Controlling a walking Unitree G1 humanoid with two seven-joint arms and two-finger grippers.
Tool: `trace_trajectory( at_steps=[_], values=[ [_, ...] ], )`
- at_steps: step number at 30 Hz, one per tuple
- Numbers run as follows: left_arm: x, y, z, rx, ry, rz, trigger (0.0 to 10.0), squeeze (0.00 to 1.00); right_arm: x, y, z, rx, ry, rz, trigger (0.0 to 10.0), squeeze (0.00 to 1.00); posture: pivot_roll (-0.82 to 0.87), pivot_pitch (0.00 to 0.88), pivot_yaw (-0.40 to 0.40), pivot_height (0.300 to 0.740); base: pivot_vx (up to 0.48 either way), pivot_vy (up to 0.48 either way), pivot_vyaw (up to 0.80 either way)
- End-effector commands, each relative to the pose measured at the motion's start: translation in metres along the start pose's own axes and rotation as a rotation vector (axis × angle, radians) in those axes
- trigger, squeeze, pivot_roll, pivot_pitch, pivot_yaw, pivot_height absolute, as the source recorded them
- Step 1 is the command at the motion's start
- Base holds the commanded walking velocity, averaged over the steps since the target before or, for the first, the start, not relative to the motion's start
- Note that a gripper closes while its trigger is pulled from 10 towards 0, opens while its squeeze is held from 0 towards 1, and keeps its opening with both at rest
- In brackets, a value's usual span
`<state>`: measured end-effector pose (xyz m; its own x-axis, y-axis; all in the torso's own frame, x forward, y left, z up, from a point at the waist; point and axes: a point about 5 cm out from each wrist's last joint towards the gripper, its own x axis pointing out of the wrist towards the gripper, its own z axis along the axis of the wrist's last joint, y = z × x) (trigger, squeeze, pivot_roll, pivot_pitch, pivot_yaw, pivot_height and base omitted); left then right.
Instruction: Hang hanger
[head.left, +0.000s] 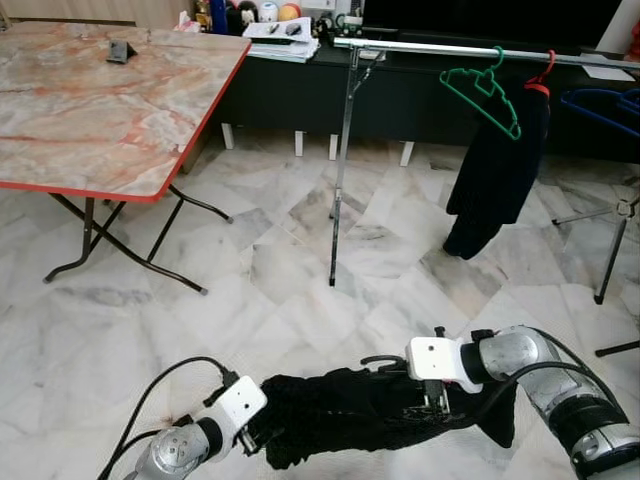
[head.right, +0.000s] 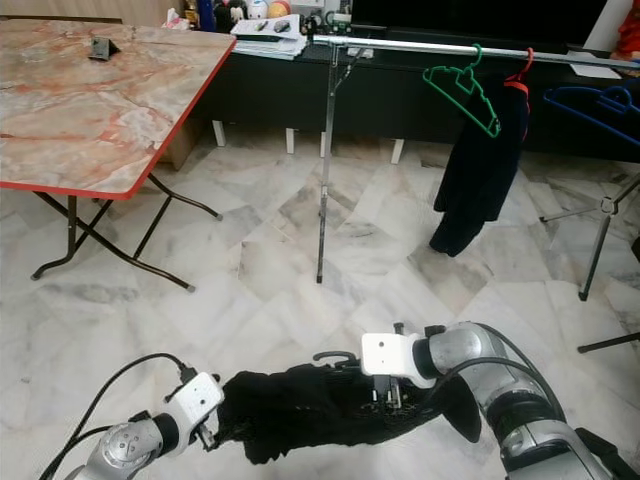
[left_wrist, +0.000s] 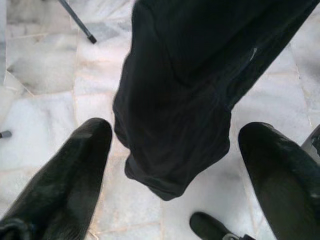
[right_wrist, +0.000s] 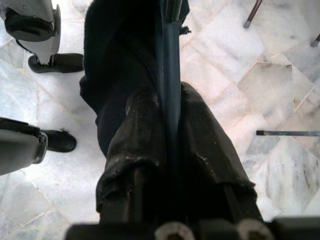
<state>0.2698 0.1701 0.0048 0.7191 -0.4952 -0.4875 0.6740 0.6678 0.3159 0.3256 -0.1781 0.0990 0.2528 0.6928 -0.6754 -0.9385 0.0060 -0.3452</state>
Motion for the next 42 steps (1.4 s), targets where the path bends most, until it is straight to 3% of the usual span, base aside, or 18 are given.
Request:
trace_trajectory(
  at_steps=[1, 13, 42],
  values=[
    [0.0001, -0.0027, -0.0048, -0.036, 0.013, 0.011, 0.0, 0.0, -0.0049, -0.0017, 0.0015, -0.004, -0.021, -0.016, 10.0, 0.0, 0.05, 0.142, -0.072, 0.74, 0.0, 0.0, 0.0],
    [0.004, 0.0028, -0.0004, -0.132, -0.027, 0.085, 0.0, 0.0, -0.0072, -0.0025, 0.0043, 0.003, -0.046, -0.025, 10.0, 0.0, 0.05, 0.146, -0.075, 0.74, 0.0, 0.0, 0.0],
    [0.0018, 0.0003, -0.0034, -0.143, -0.039, 0.07, 0.0, 0.0, -0.006, 0.0001, 0.0037, 0.023, -0.049, -0.019, 10.0, 0.0, 0.06, 0.16, -0.077, 0.74, 0.0, 0.0, 0.0]
  ],
)
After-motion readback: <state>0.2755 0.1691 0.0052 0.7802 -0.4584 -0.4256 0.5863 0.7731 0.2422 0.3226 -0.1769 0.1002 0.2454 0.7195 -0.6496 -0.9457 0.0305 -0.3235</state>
